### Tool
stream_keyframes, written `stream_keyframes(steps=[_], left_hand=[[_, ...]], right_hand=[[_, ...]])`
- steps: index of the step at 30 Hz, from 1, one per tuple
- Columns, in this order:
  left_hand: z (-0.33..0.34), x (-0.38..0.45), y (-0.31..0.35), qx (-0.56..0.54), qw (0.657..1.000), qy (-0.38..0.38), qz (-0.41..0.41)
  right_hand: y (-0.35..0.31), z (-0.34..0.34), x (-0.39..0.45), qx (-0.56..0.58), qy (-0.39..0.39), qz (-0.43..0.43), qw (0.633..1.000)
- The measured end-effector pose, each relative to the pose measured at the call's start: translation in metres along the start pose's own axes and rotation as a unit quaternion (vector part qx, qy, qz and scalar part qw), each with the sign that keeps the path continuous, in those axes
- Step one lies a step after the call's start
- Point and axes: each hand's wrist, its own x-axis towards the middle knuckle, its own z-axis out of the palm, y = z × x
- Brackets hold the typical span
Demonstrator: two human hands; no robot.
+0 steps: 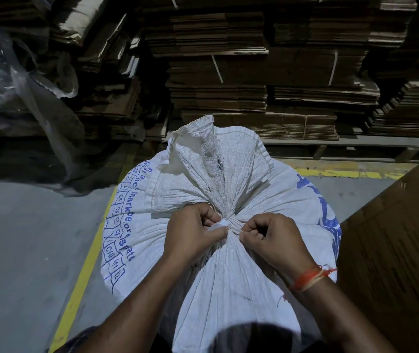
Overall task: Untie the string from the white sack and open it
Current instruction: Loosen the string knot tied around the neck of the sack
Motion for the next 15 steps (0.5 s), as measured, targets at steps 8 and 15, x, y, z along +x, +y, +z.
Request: stream_keyframes(steps=[8, 15], left_hand=[[-0.0003, 0.0023, -0.0034, -0.019, 0.999, -0.011, 0.023], [0.0008, 0.0025, -0.0052, -0.026, 0.999, -0.009, 0.018]], right_hand=[[0.0086, -0.0057, 0.004, -0.047, 0.017, -0.034, 0.998], [0.01, -0.0003, 0.0055, -0.049, 0.028, -0.038, 0.998]])
